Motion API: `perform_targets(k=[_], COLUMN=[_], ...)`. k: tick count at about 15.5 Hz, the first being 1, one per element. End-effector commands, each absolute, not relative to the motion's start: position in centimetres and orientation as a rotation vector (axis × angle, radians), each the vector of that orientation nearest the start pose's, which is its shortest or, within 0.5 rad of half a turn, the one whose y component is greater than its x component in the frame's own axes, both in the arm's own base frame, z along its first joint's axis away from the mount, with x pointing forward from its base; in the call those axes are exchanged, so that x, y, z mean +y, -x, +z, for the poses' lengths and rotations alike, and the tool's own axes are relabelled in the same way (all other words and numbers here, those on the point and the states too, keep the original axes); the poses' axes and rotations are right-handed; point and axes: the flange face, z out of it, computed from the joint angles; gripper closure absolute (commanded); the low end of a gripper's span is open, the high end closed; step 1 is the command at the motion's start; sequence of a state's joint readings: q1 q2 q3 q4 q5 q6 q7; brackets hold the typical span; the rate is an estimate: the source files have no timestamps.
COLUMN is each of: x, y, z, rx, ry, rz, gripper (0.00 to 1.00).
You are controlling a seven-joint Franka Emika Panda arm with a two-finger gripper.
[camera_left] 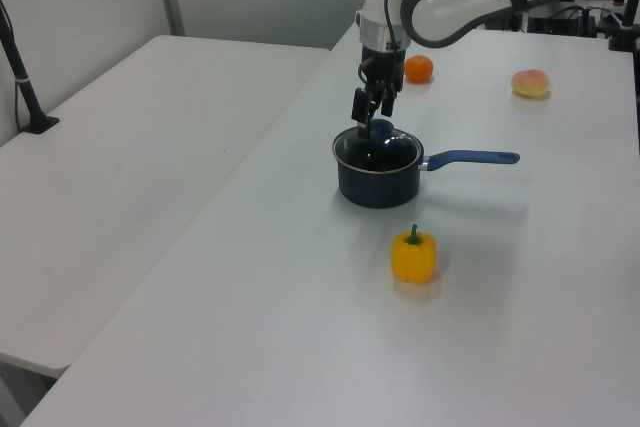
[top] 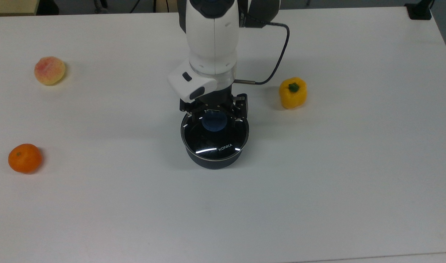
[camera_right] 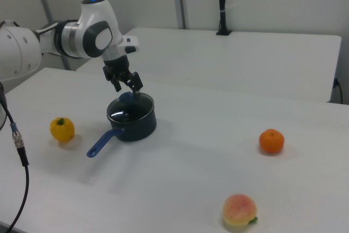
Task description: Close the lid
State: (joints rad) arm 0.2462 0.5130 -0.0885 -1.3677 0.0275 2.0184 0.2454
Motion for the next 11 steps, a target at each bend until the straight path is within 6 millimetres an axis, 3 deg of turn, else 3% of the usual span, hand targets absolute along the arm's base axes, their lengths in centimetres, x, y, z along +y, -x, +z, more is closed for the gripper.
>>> perform_targets(k=[1, 6, 8, 11], x=[9.4, 4.5, 3.2, 1.8], y=[-66.3, -57.3, -54.5, -51.9], z=[50.9, 61.0, 63.1, 63.8], rx=[0.215, 0.305, 0.312, 0.324], ry=[3.092, 3.089, 3.095, 3.090], rz=[-0.249, -0.100, -0.003, 0.035], gripper=[0.00, 0.00, 0.00, 0.00])
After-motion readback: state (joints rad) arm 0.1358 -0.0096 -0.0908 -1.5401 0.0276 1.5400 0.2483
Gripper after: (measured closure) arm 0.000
